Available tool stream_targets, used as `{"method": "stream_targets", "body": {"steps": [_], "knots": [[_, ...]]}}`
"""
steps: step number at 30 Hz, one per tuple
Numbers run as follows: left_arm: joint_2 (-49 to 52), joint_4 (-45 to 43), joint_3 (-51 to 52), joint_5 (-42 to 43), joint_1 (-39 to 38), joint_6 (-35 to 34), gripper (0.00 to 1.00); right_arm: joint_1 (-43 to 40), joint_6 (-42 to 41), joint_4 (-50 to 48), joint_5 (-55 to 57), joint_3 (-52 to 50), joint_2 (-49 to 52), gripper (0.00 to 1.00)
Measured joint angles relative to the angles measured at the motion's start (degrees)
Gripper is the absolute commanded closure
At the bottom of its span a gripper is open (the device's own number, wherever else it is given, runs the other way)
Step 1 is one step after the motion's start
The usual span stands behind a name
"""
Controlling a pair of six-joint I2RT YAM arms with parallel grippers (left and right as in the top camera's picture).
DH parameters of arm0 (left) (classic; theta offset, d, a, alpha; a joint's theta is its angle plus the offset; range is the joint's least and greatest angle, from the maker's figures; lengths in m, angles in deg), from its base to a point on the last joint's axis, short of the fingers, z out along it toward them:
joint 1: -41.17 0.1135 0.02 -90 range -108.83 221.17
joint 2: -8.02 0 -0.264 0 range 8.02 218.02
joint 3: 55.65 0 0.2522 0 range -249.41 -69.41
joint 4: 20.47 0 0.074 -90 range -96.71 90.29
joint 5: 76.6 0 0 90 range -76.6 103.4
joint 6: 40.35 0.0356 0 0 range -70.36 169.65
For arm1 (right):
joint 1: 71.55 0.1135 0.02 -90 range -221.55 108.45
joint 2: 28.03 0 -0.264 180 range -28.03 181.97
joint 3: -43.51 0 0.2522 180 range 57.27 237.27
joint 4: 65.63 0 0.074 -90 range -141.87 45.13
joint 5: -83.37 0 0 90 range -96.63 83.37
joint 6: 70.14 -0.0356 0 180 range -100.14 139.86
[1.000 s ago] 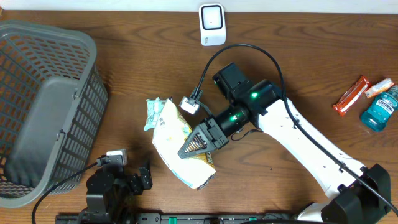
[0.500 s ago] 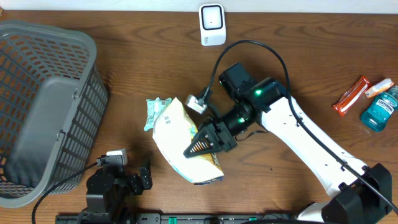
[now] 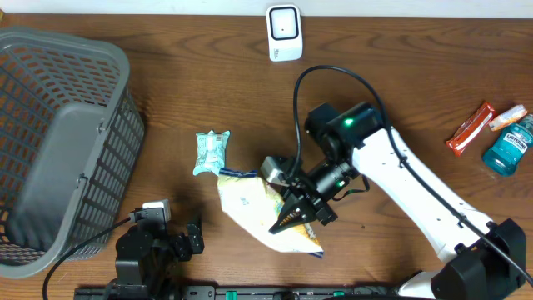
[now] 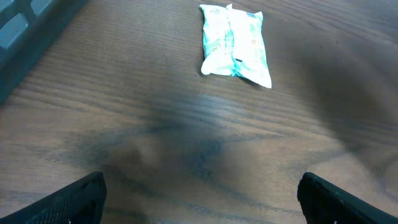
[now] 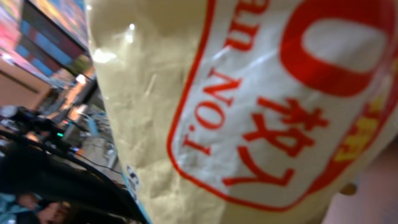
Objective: Scan the item barcode
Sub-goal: 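Lift the cracker bag and rotate it above the table, then move the cracker bag up to the white scanner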
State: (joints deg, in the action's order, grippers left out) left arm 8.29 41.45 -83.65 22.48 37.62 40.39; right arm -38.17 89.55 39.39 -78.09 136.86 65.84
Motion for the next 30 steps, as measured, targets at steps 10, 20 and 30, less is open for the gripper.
{"method": "stream_targets", "body": {"steps": [10,20,30], "knots": [[0.00,0.02,0.00,0.00,0.00,0.00,0.02,-6.45,-3.10,-2.36,11.21,-2.73,0.02,0.99],[0.00,0.00,0.00,0.00,0.00,0.00,0.02,-6.43,-49.18,-44.09,35.39,-8.00,0.42,0.99],[0.00,0.02,0.00,0.00,0.00,0.00,0.02,-6.60,-62.90,-62.29,65.00,-7.67,2.05,0.99]]}}
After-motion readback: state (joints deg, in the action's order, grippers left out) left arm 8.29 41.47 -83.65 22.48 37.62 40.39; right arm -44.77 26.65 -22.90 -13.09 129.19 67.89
